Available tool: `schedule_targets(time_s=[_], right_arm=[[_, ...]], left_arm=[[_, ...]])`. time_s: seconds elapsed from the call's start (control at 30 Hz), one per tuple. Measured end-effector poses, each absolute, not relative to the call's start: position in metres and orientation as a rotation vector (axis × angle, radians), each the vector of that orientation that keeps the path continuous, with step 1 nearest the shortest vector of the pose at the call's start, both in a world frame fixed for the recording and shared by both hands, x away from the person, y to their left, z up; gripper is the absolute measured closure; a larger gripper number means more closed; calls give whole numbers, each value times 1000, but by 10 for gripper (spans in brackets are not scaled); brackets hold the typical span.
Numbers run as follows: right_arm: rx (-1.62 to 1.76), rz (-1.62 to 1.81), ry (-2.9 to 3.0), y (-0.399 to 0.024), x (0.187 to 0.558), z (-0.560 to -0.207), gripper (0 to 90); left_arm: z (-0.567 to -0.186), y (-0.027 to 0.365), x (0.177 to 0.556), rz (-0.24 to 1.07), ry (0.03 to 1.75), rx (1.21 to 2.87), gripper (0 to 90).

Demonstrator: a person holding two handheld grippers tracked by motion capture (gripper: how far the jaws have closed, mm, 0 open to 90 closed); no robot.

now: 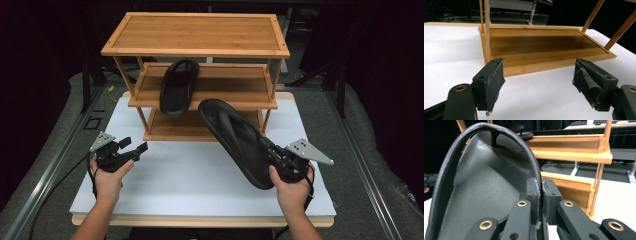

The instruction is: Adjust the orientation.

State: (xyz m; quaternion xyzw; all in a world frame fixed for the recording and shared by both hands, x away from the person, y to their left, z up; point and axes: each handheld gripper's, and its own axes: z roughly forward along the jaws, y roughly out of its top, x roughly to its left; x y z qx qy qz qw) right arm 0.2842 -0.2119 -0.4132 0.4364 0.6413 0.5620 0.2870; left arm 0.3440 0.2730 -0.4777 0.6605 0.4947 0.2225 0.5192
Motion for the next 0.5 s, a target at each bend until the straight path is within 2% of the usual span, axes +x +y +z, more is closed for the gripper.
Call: schedule_targets(time_s=[0.37,0.5], right_arm=[[1185,1449,1671,-206,322,-396,843],[1196,1427,1631,-198,346,-389,843]], left_arm=[[-478,273,344,530,1187,1587,245],[-478,274,345,527,1186,1582,245]])
